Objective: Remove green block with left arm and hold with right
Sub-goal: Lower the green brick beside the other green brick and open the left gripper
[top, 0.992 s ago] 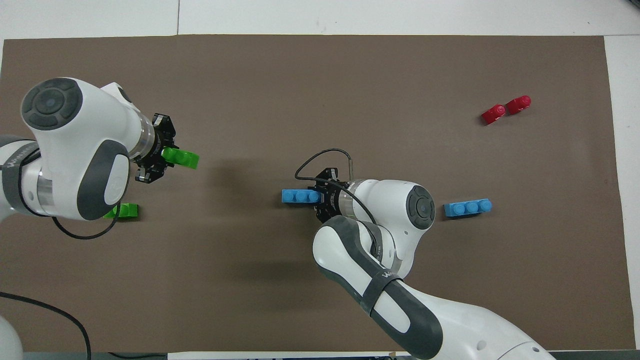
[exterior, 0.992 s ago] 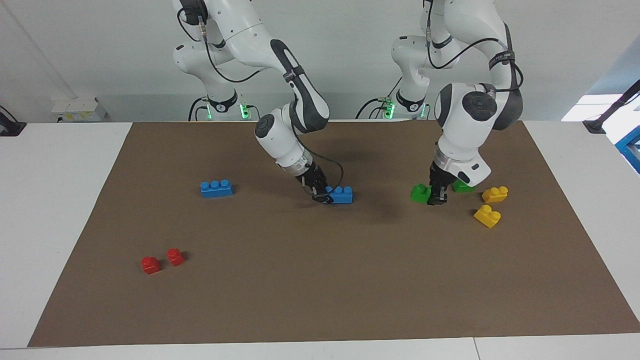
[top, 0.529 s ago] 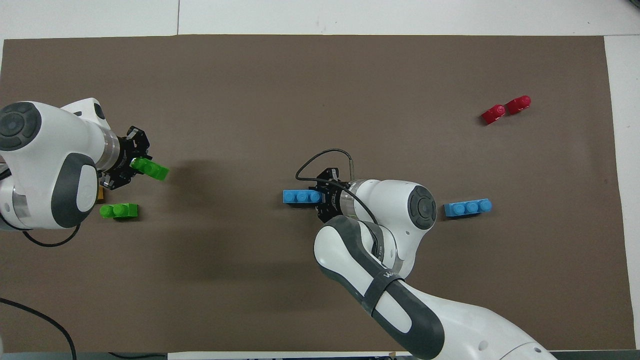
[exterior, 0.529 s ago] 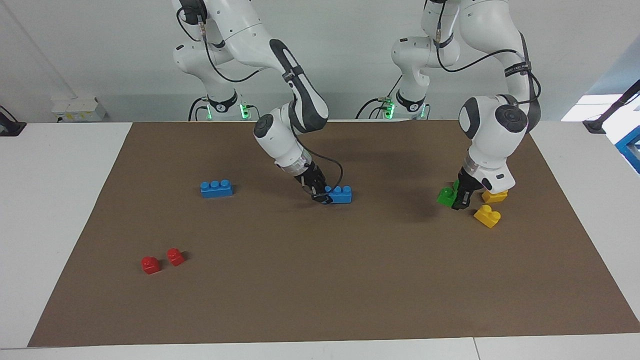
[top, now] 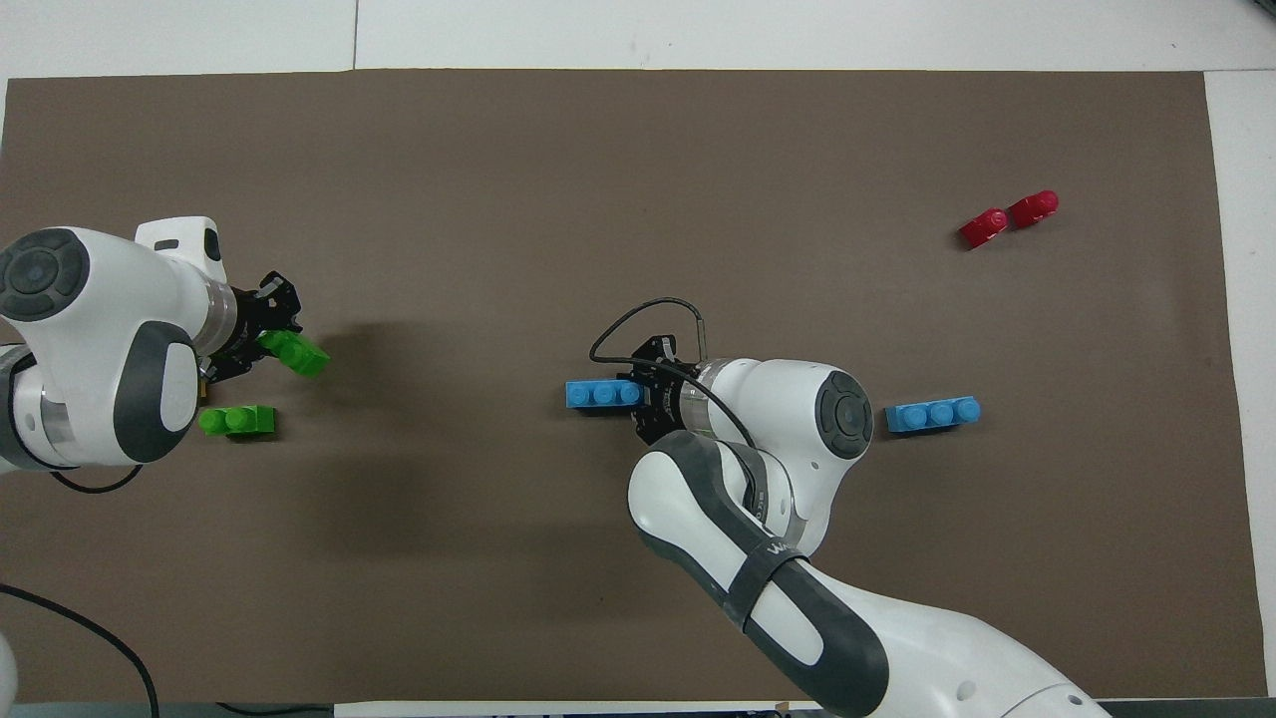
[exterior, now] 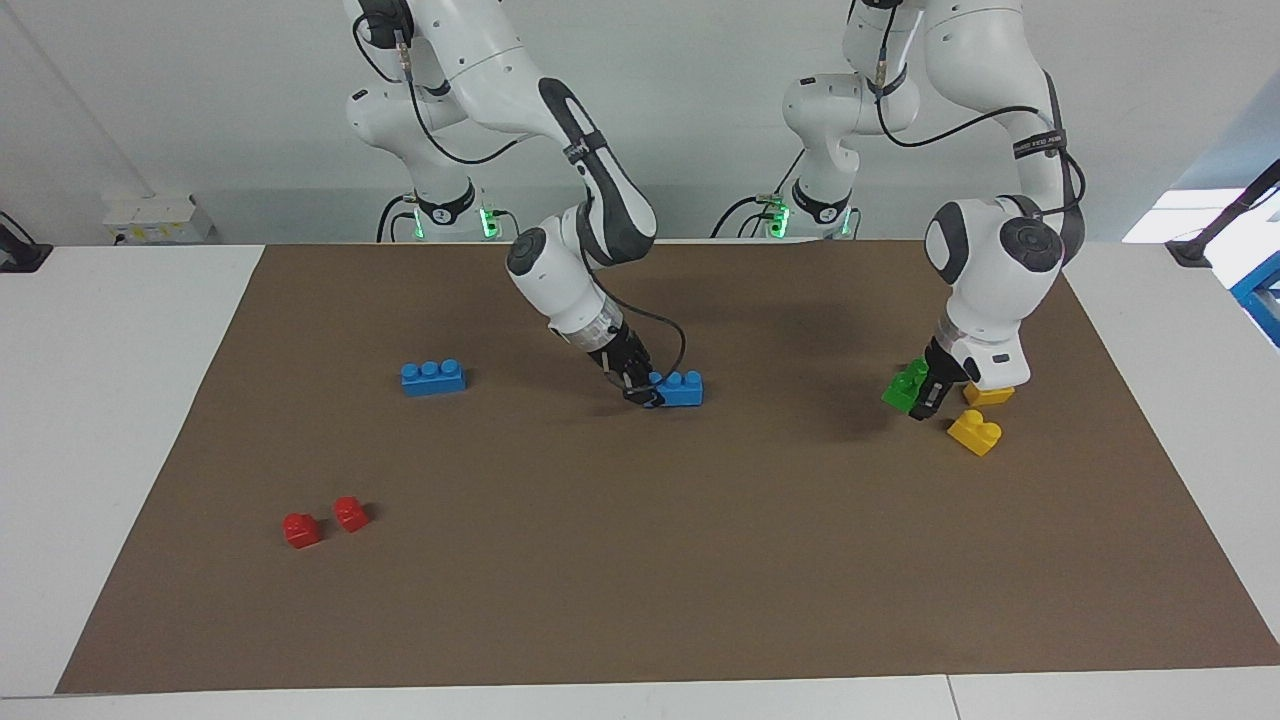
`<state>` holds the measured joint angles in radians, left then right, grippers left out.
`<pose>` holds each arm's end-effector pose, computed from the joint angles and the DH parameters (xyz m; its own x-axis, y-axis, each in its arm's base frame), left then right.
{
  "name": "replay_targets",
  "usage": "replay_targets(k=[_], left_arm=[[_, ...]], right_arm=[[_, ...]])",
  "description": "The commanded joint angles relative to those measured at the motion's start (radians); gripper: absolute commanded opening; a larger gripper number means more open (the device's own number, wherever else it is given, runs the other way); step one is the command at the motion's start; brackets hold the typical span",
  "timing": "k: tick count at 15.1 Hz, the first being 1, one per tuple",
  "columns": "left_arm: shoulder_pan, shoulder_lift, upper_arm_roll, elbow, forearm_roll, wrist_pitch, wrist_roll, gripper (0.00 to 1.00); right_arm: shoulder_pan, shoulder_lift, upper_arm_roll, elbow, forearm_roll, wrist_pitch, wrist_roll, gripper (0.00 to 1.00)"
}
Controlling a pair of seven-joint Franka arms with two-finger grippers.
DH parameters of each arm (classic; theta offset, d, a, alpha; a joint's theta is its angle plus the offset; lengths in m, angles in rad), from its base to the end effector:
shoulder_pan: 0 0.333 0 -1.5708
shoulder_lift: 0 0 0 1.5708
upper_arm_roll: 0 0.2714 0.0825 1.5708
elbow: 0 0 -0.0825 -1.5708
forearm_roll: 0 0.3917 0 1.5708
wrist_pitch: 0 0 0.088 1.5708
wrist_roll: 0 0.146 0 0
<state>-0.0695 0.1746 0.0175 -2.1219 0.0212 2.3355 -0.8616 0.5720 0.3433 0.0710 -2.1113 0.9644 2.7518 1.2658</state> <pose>0.5691 -0.0286 0.2453 0.6996 0.7135 0.0396 0.7134 -0.7005 0.0172 0.4920 0.3432 0.1894 0.1234 -0.8551 -0.5035 -0.9826 -0.0343 -0.1825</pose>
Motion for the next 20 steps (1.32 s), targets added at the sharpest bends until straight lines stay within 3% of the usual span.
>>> replay_targets(k=[1,6,7,8,14,20], left_arm=[[0.017,0.017,-0.010,-0.023,0.008,0.048,0.084,0.00],[0.017,0.034,-0.010,-0.023,0.008,0.068,0.176,0.00],[0.017,0.034,-0.010,-0.023,0.008,0.061,0.214,0.30],[0.017,0.034,-0.010,-0.021,0.009,0.058,0.252,0.99],[0.019,0.014,-0.010,0.005,0.008,-0.001,0.288,1.00],[0.019,-0.029,-0.010,0.138,0.009,-0.154,0.291,1.00]], right_arm=[[-0.012,-0.004,0.001,-0.052,0.037,0.000,-0.065,0.00],[-0.011,-0.006,0.001,-0.055,0.037,0.002,-0.065,0.00],[-0.011,-0.006,0.001,-0.056,0.037,0.002,-0.065,0.00],[-0.011,-0.006,0.001,-0.058,0.037,0.002,-0.066,0.00],[-0.011,-0.007,0.001,-0.062,0.037,0.002,-0.082,0.00],[-0.012,-0.007,0.001,-0.062,0.037,0.002,-0.082,0.00]])
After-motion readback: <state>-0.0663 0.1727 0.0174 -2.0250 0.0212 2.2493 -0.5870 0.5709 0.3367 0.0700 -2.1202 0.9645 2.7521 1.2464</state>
